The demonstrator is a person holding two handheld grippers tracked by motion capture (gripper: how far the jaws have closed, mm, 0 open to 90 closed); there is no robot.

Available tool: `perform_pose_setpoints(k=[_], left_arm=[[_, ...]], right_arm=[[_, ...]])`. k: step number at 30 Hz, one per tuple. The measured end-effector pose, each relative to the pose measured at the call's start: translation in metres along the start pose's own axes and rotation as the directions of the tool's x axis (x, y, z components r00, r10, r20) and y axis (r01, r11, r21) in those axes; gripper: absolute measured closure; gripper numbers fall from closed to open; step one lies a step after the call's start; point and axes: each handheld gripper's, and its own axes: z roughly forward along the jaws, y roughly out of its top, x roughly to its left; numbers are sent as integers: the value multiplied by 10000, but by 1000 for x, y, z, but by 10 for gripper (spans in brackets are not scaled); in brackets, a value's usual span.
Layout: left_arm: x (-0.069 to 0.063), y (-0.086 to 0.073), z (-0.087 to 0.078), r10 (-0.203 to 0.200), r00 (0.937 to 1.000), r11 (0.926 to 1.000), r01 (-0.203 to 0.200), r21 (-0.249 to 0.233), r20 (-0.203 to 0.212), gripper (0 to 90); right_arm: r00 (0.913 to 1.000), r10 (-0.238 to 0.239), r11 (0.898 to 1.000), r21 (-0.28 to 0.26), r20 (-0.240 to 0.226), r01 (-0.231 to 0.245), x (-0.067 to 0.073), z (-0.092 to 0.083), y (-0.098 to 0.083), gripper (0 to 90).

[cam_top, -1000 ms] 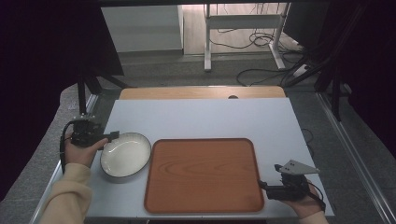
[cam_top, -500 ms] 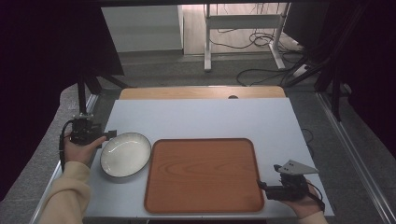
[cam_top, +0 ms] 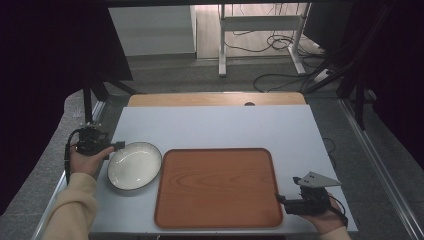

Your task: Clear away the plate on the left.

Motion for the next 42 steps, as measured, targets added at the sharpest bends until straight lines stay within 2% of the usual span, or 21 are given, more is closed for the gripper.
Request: perform_pose_setpoints(k=[6, 8, 16, 20, 26, 32, 35, 39, 42], left_arm=[[14, -13, 7, -579, 9973, 9983, 578, 45, 462, 281], [16, -16, 8, -602, 9976, 9981, 598, 110, 347, 282], [20, -25, 12, -731, 9955, 9972, 721, 197, 600, 303], [23, -29, 15, -960, 9919, 9952, 941, 266, 837, 321], [23, -35, 20, -1019, 9903, 9943, 984, 409, 948, 341], [25, -40, 24, -1243, 9850, 9910, 1172, 643, 1198, 371], [26, -42, 26, -1422, 9790, 9886, 1332, 700, 1458, 465], [26, -44, 28, -1506, 9767, 9870, 1398, 790, 1526, 533], [24, -46, 32, -1474, 9800, 9861, 1351, 969, 1339, 606]], right_arm=[[10000, -3, 10000, 33, -1, 3, 0, 0, 0, 149], [10000, 0, 10000, 37, -4, 0, 0, 0, 0, 149], [10000, -15, 9999, 118, -25, 16, 1, 2, 0, 149], [10000, -12, 9999, 125, -22, 13, 1, 2, 0, 149], [10000, -7, 9999, 128, -35, 7, 1, 2, -1, 149], [10000, -24, 9999, 166, -33, 25, 1, 3, -1, 149], [10000, -32, 9996, 284, -40, 34, 1, 4, -1, 149], [10000, -48, 9993, 373, -28, 49, 1, 5, -1, 149], [10000, -44, 9992, 401, -38, 45, 1, 5, -1, 149]])
